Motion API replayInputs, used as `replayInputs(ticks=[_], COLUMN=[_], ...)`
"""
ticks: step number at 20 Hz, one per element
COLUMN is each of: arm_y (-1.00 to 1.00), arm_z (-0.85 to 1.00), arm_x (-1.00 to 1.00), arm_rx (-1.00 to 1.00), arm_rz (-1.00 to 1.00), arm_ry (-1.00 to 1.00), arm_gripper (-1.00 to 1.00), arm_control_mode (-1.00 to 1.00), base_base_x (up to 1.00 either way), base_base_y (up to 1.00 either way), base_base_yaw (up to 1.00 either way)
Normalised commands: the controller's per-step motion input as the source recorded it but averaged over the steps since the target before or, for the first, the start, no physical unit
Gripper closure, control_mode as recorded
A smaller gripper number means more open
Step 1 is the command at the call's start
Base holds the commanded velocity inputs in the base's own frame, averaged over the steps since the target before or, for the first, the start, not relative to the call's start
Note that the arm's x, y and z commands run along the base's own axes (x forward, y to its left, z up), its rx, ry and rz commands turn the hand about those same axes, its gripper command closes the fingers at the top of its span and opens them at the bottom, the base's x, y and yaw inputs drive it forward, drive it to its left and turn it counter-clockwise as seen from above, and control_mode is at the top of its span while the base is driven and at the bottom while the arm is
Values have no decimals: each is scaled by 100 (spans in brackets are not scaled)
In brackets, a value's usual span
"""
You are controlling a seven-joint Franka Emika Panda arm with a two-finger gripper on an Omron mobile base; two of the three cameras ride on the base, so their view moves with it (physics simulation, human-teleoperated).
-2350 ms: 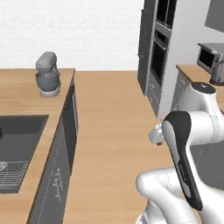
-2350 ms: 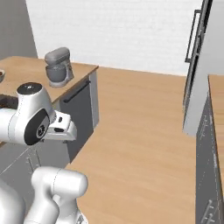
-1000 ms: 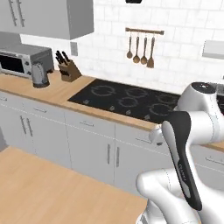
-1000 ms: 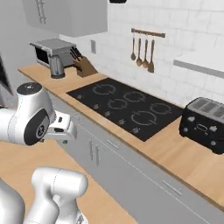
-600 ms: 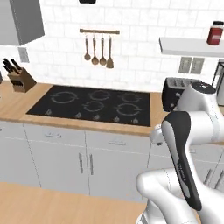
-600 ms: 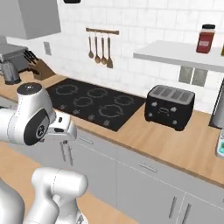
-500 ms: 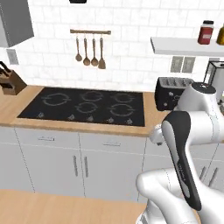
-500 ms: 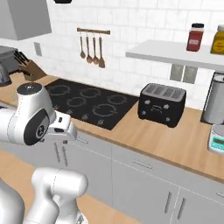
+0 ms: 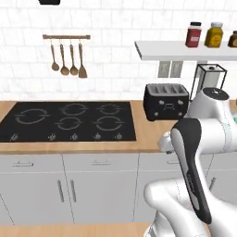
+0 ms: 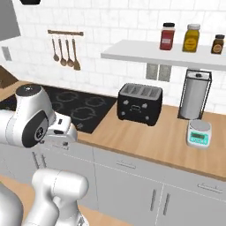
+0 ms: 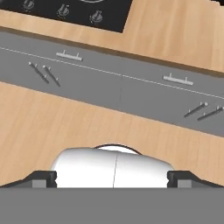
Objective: Navigate to the shelves.
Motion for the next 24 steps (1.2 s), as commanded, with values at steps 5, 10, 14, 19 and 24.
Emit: replayInputs(ticks=[5, 10, 14, 19, 24], arm_y=[0, 0, 0, 0, 0], arm_z=[0, 0, 0, 0, 0], arm_x=[0, 0, 0, 0, 0], arm_rx=[0, 0, 0, 0, 0], arm_rz=[0, 0, 0, 0, 0], arm_ry=[0, 0, 0, 0, 0], arm_gripper=[-100, -100, -100, -100, -100], arm_control_mode=[100, 100, 100, 100, 100], base_base_x=[93, 75, 84, 81, 27], base_base_y=[-68, -80, -59, -27, -4], base_base_yaw=[-16, -15, -11, -5, -1])
